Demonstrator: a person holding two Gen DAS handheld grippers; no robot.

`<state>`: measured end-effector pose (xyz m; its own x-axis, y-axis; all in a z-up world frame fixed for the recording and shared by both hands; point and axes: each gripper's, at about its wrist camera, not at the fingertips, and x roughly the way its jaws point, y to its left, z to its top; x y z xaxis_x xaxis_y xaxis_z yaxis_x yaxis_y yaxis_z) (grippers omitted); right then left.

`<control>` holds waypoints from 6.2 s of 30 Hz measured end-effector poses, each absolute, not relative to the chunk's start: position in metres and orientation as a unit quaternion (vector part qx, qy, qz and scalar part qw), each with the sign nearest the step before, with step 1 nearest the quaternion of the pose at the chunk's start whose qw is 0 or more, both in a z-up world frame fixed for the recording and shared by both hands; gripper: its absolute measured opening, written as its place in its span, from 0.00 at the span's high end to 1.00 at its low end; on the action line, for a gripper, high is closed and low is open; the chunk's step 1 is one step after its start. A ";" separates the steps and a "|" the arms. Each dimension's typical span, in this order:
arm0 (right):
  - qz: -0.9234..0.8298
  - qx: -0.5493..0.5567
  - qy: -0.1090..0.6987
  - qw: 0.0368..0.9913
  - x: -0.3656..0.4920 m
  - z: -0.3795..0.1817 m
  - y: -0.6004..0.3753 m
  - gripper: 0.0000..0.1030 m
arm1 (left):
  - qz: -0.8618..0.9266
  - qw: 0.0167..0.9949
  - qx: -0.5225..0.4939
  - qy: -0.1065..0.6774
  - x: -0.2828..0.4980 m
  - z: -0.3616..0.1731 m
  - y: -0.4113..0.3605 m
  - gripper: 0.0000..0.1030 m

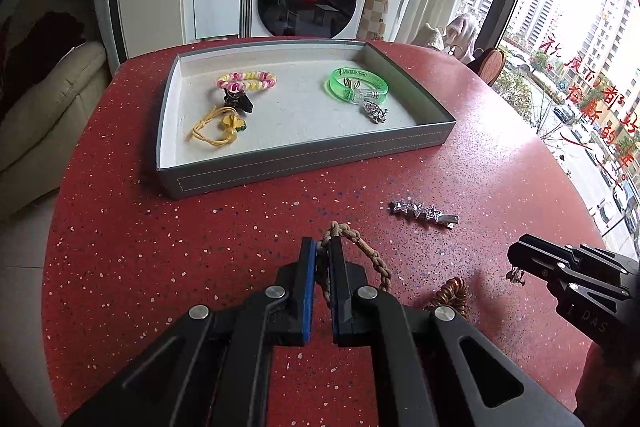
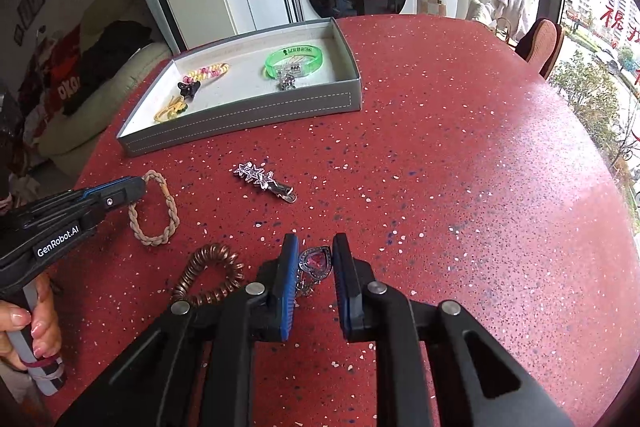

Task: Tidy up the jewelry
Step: 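Carry the braided bracelet and second pendant into the tray with both tools, then open both tools to release the bracelet and pendant in the tray, then withdraw both open tools from the tray over the last two items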

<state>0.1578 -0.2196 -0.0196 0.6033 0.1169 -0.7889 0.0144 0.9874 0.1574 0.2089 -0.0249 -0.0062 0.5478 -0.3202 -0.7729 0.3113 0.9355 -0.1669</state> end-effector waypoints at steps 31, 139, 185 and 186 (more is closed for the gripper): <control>0.065 0.111 0.427 0.895 0.277 0.037 -0.218 0.82 | -0.181 0.901 -0.013 0.394 0.298 0.040 -0.029 0.77; 0.079 0.130 0.380 0.913 0.244 0.035 -0.223 0.00 | -0.113 0.911 0.037 0.395 0.269 0.022 -0.034 0.00; 0.164 -0.047 0.525 0.834 0.252 -0.034 -0.179 0.43 | -0.246 0.857 0.112 0.439 0.155 -0.033 -0.107 0.07; 0.164 -0.053 0.527 0.832 0.252 -0.035 -0.177 0.47 | -0.246 0.856 0.113 0.440 0.155 -0.035 -0.107 0.08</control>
<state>0.2524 -0.1771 -0.0353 0.3900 0.2180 -0.8946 -0.3294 0.9403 0.0855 0.1553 -0.1071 -0.0345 0.4924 -0.3216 -0.8088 0.5212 0.8532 -0.0220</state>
